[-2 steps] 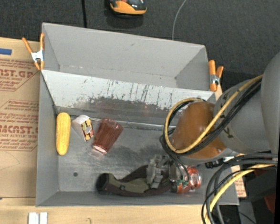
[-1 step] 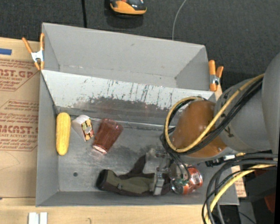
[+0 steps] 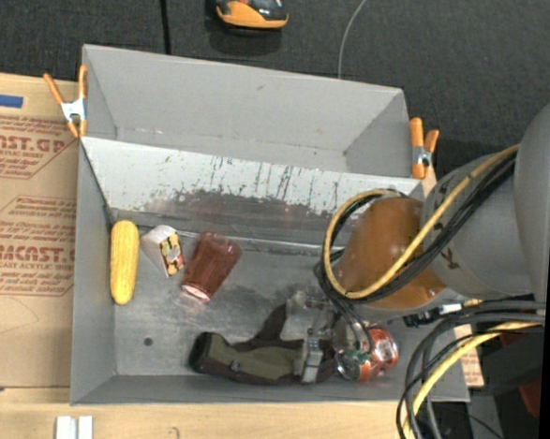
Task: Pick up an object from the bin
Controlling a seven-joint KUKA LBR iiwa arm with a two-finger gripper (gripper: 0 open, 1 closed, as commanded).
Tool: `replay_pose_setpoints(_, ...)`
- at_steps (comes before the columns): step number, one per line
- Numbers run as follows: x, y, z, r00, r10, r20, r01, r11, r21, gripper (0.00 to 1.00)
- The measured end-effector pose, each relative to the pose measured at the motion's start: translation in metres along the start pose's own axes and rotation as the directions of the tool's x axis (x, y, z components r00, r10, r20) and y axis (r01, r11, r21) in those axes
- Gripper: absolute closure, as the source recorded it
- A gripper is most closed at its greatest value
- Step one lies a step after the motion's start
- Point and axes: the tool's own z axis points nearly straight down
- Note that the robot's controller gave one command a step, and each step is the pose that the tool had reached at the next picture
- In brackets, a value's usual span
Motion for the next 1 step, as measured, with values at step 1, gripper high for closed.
replay_pose_setpoints(1, -0.0003, 0.0145, 0.0079, 0.978, -0.209, -0.003, 0.209, 0.978, 0.000, 1.00)
